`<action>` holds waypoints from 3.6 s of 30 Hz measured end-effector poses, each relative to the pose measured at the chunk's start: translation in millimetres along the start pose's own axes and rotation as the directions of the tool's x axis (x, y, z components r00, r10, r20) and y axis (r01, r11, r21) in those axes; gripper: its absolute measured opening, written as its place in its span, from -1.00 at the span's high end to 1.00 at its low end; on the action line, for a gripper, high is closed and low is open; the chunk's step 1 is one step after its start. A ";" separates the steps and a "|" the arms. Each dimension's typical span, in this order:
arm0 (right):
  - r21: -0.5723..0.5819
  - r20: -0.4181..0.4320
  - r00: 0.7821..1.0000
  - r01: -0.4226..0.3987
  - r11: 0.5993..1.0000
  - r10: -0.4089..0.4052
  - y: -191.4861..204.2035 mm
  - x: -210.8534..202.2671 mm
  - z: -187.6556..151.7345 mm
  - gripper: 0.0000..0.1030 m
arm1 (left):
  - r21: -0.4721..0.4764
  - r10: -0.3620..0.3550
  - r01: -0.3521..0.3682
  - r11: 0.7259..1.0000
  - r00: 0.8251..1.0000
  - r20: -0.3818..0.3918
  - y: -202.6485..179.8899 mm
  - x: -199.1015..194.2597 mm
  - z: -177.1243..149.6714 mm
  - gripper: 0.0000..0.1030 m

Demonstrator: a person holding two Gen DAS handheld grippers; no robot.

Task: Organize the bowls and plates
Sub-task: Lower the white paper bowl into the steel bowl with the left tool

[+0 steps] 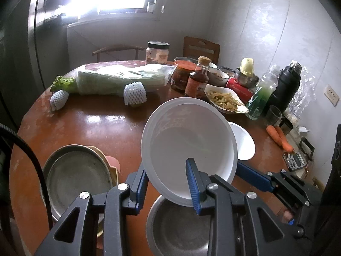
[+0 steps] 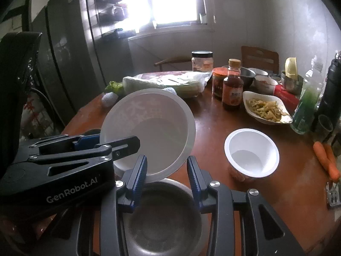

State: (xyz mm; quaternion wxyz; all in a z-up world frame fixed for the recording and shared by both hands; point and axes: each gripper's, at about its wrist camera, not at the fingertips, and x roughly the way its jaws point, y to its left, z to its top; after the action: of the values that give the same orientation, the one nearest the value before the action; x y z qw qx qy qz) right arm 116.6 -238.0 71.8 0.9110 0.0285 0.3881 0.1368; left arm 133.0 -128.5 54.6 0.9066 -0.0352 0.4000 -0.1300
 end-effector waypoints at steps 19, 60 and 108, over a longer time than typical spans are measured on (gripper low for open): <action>-0.011 0.041 0.999 0.019 1.000 -0.019 9.0 -35.1 -27.4 0.22 | 0.030 -0.020 0.020 0.999 1.000 0.022 -13.0 -28.0 -30.9 0.33; 0.001 -0.036 0.999 0.023 1.000 -0.023 3.9 -39.4 -81.6 0.22 | 0.040 -0.035 0.039 0.998 0.995 -0.094 -24.6 -11.2 -77.2 0.33; -0.024 -0.092 0.993 0.069 0.997 -0.071 2.7 -23.5 -89.5 0.19 | 0.040 -0.019 0.026 0.999 0.989 -0.146 -18.4 5.8 -85.1 0.30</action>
State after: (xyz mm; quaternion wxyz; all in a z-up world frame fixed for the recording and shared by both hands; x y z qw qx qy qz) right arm 36.4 -246.7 26.2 0.8966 -0.0010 0.4291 0.1099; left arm 70.5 -144.4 -4.1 0.8739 -0.0111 0.4620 -0.1508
